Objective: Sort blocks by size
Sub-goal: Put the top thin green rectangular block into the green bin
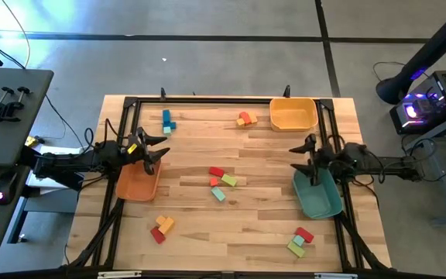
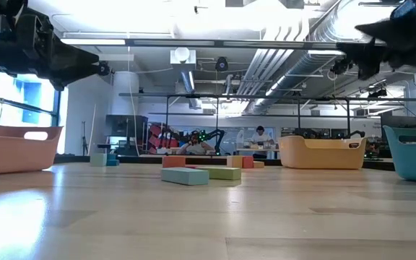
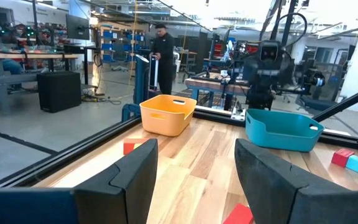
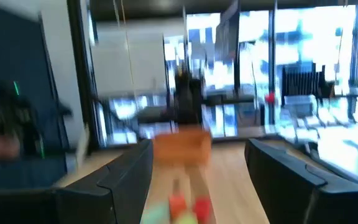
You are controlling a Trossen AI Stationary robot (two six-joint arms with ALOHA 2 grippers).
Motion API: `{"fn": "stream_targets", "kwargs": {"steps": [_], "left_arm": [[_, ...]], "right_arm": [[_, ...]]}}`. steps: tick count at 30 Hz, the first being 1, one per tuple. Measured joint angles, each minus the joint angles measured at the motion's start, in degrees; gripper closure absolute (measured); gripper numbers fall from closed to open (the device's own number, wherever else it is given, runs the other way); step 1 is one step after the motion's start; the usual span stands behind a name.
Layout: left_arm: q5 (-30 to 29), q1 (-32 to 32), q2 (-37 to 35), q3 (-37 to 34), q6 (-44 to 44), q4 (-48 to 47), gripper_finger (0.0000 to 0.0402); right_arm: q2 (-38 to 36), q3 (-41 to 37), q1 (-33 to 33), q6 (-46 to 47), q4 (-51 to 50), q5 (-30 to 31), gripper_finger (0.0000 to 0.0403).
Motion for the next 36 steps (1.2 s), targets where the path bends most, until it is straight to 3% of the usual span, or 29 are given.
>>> {"fn": "stream_targets", "kwargs": {"steps": [3,5,8,10,13,19,23,26,29,34,36], "left_arm": [[0.00,0.00,0.00,-0.01,-0.07,0.18,0.0202],[0.00,0.00,0.00,-0.02,-1.71,0.62,0.0202],[0.00,0.00,0.00,-0.02,-5.76,0.55,0.0202],[0.00,0.00,0.00,-0.02,-8.33,0.59,0.0202],[0.00,0.00,0.00,-0.02,-10.02,0.59,0.0202],[-0.73,0.00,0.00,-0.02,-10.00,0.65,0.0202],[-1.20,0.00,0.00,-0.02,-10.01,0.63,0.0202],[-1.21,0.00,0.00,-0.02,-10.01,0.66,0.0202],[-1.61,0.00,0.00,-0.02,-10.00,0.66,0.0202],[-2.96,0.00,0.00,-0.02,-9.99,1.00,0.0202],[-3.12,0.00,0.00,-0.02,-9.99,0.96,0.0202]], "right_arm": [[0.06,0.00,0.09,2.95,8.92,-0.41,0.0153],[0.08,0.00,0.60,5.61,15.17,-3.81,0.0153],[0.93,-0.02,2.21,2.24,22.12,-11.81,0.0153],[2.06,0.00,3.76,-0.33,25.26,-13.70,0.0153],[4.81,-0.01,6.04,-1.63,27.58,-11.19,0.0153],[12.31,0.00,8.15,1.81,25.63,-0.64,0.0153],[18.77,0.25,8.41,2.78,26.69,-1.26,0.0161],[24.04,2.42,8.81,1.48,27.10,1.14,0.0196],[29.41,5.77,9.07,-0.46,25.56,2.54,0.0258],[37.25,13.14,9.09,-1.21,17.18,5.01,0.0367],[39.83,16.78,9.09,-1.33,11.20,7.20,0.0393]]}}
